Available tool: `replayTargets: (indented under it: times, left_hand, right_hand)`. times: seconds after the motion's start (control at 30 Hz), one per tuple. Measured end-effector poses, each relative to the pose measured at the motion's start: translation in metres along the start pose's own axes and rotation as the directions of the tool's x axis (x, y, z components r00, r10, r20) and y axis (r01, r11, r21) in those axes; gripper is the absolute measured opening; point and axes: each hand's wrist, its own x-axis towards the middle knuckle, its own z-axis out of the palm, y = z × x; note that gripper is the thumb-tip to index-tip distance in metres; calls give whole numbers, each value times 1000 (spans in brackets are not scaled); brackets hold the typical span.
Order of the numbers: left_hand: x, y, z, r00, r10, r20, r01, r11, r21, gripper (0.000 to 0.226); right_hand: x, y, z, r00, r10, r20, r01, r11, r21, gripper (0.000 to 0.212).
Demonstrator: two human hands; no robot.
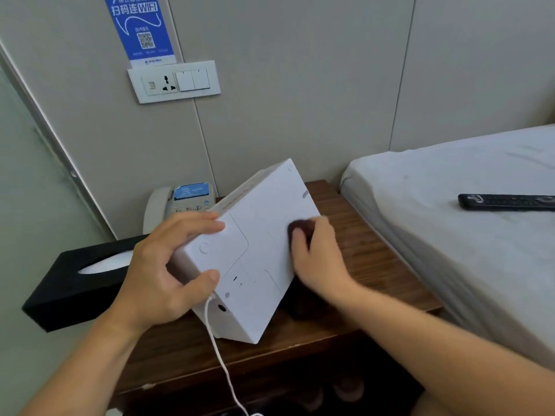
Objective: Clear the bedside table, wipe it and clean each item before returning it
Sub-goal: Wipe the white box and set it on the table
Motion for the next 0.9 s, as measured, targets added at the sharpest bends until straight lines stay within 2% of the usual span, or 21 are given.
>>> replayTargets:
  times: [0.03,0.1,0.17,0.23,0.3,0.4,0.5,0.57,0.63,0.7,0.77,0.83,0.9]
  left_hand:
    - [1,2,1,1000,8,7,-8,1000,5,52]
    - [2,5,3,1000,30,4,-30,999,29,53]
    - [2,7,4,999,35,-1,-35,998,44,53]
    - [1,6,3,999,34,-2,-34,998,50,53]
    - [0,5,2,1000,25,-1,-25,998,50,54]
    - [1,3,3,1000,8,-12,-7,997,72,55]
    - [0,0,1,999,-9,-32,11,997,80,55]
    - [-2,0,0,999,-30,-42,33,997,69,55]
    - [-3,1,0,998,-43,-47,46,997,64,54]
    - [-3,2,-1,998,-44,-45,47,997,60,53]
    - [-3,2,-2,998,-46,-31,48,997,62,54]
    - [-3,5,-2,999,-43,-14,44,996,84,55]
    - [-1,11,-1,999,-38,7,37,993,112,57]
  right_hand:
    - [31,9,-3,993,116,-23,-115,993,30,22]
    - [80,24,-11,967,255,-16,-252,961,111,25]
    - [100,33,-13,948,319,-2,-314,932,182,26]
    - [93,32,-10,952,305,-17,-298,940,163,24]
    - [64,19,-6,976,216,-20,-214,975,60,20]
    - [-2,-5,1,997,-8,83,10,1000,-23,21]
    - [-83,-31,8,932,-325,163,333,943,-23,29]
    - [-122,-43,10,872,-419,254,438,899,-19,32]
    - [-136,-46,10,846,-443,298,469,883,-21,34]
    - [-125,-47,9,854,-433,287,451,893,5,31]
    - [-96,-40,10,904,-379,197,388,922,-5,28]
    - [-48,-25,8,977,-195,89,199,979,-38,27]
    - [-2,-12,0,995,45,87,-40,997,-60,28]
